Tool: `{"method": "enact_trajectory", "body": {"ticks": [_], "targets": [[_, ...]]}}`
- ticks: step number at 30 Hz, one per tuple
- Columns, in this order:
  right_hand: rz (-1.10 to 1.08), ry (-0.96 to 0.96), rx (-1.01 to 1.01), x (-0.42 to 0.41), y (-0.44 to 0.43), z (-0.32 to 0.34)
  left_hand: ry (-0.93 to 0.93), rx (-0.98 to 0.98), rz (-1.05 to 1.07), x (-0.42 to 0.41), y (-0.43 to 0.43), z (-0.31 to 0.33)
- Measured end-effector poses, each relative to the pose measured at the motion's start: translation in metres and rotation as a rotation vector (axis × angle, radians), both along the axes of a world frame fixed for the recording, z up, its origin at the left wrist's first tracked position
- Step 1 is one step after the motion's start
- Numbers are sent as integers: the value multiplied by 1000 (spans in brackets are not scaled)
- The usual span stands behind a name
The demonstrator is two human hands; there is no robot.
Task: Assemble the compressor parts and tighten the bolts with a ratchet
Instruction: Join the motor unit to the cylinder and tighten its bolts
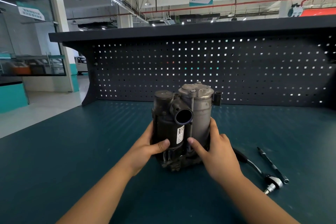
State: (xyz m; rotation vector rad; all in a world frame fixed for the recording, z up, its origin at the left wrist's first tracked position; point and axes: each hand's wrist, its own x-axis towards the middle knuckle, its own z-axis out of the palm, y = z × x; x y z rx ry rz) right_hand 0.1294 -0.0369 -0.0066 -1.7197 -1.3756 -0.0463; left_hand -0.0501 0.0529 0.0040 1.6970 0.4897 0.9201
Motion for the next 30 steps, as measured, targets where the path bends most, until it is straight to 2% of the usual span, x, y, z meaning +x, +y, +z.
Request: {"method": "enact_trajectory", "body": {"ticks": [4,13,19,30], "targets": [[-2,21,3,2,1,1,-85,-81,-27,3,6,-1],[7,43,7,2,1,1,-208,-98,2,9,-1,-7],[1,20,0,1,-1,2,-376,-292,-10,6,2,-4],[-5,16,0,2,0,0,-295,-196,14,8,-2,-8]]}}
